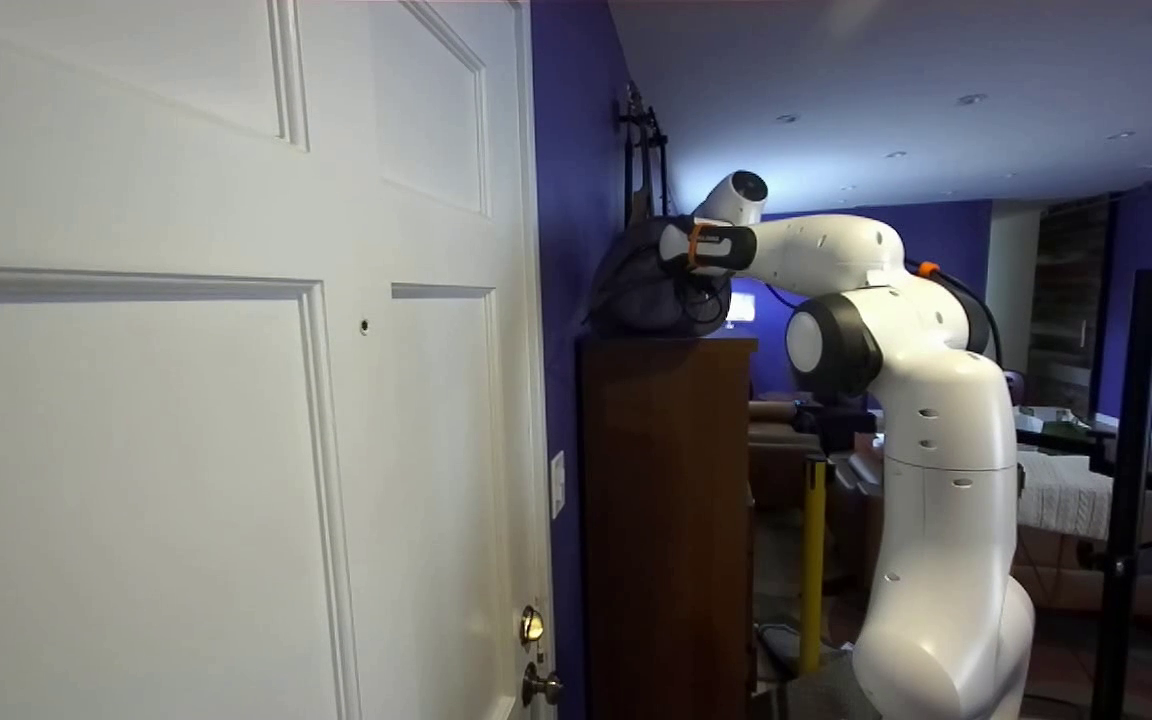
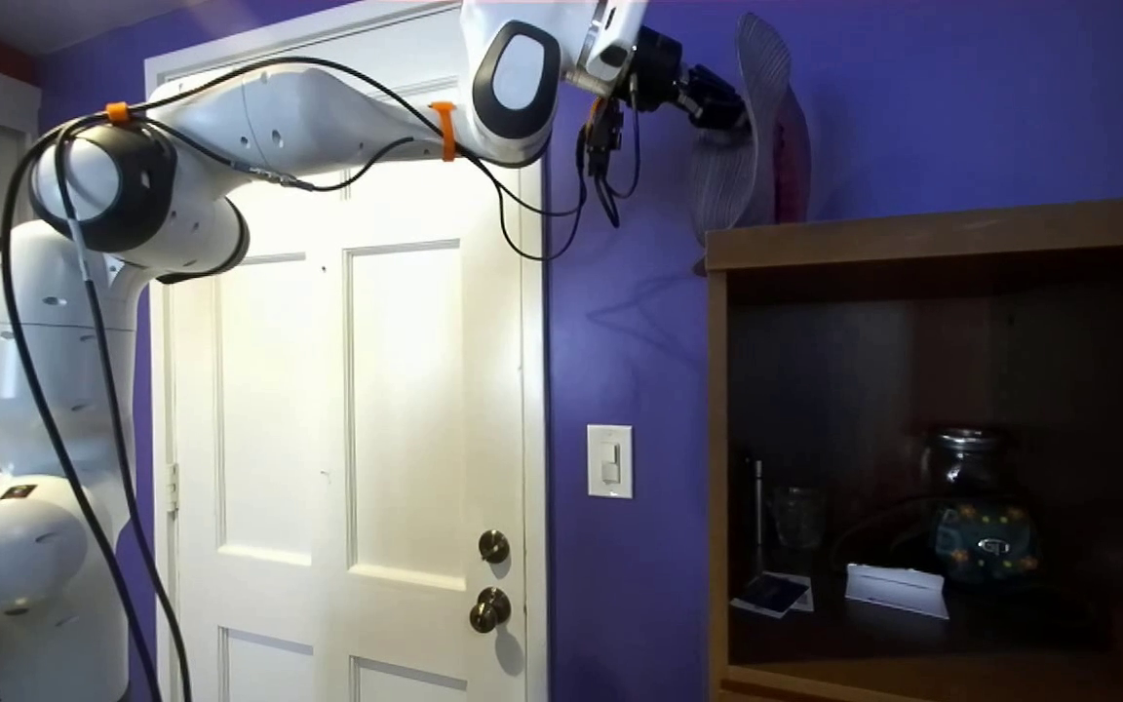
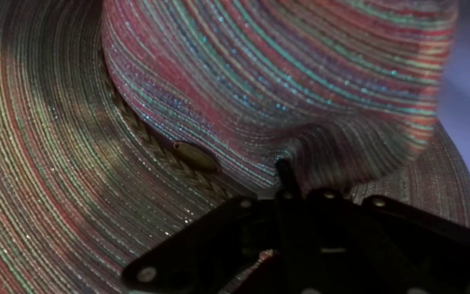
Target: Put the hat on top of the cabinet
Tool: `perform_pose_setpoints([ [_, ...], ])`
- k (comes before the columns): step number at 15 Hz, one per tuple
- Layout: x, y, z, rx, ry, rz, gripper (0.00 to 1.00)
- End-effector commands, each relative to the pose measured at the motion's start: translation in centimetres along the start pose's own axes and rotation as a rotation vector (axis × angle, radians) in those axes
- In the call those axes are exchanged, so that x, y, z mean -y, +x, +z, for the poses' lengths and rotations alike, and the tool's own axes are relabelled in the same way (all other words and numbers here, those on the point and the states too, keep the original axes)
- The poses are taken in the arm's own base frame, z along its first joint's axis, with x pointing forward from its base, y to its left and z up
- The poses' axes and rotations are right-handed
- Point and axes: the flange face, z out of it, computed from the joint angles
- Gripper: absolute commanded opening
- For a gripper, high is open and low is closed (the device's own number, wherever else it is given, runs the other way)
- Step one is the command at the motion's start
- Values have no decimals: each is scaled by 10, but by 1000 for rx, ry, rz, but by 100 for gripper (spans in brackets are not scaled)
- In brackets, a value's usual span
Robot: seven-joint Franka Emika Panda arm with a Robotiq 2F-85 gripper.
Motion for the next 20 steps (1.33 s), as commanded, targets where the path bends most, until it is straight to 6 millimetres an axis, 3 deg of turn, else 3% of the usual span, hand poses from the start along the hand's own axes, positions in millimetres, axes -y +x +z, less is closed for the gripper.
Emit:
perform_pose_setpoints([
  [1, -16, 8, 20, -88, -157, 52, 1],
  [5, -32, 5, 32, -146, -351, 134, 1],
  [9, -35, -4, 31, -155, -495, 234, 1],
  [11, -32, -7, 29, -146, -522, 265, 30],
  [20, -18, -3, 25, -129, -550, 408, 91],
])
